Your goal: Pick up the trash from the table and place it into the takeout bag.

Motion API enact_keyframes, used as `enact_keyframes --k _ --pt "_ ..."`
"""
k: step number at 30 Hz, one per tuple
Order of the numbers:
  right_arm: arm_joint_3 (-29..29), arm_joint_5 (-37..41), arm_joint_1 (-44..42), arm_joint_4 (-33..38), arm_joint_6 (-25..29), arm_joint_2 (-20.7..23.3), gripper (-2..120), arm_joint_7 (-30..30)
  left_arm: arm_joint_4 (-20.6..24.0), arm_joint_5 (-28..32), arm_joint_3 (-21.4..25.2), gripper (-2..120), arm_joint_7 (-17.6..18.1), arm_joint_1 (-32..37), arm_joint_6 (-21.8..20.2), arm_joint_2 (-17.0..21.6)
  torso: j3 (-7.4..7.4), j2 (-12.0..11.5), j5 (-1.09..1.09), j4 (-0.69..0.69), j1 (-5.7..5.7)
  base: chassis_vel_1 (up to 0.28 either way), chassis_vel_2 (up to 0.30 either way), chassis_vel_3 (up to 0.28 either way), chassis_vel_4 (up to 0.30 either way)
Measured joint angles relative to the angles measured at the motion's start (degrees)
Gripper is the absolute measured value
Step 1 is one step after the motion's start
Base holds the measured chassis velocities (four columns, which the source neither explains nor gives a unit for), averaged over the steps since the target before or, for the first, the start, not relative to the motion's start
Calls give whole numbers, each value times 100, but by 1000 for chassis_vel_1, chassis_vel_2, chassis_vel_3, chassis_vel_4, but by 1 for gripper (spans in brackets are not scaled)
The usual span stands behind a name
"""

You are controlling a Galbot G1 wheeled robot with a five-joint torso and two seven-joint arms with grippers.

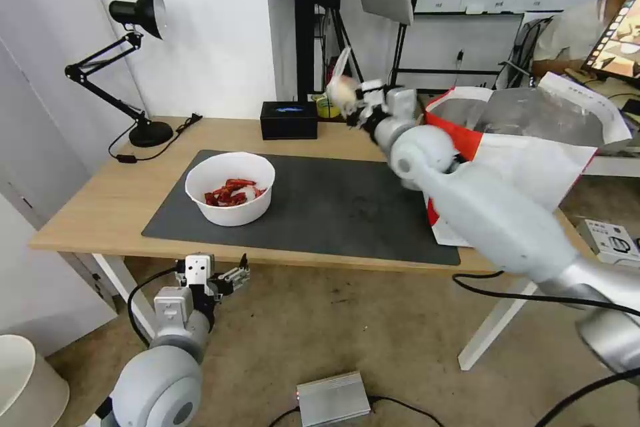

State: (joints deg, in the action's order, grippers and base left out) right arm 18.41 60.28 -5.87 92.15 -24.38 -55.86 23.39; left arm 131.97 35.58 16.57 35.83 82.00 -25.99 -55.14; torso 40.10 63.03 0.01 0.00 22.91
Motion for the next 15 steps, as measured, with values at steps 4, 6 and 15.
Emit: enact_keyframes --k 4,6,15 --pt "-190 201 7 435 -182 253 4 436 0 0 -3 100 3 -6 -2 -18 0 0 0 -1 0 0 0 0 0" --pt "-272 373 8 715 -309 411 4 717 11 0 -8 100 6 -7 -6 -35 0 0 0 0 0 0 0 0 0" --pt "-610 985 -26 1634 -827 1099 4 1781 81 1 -34 100 11 57 -24 -63 0 0 -1 0 0 0 0 0 0"
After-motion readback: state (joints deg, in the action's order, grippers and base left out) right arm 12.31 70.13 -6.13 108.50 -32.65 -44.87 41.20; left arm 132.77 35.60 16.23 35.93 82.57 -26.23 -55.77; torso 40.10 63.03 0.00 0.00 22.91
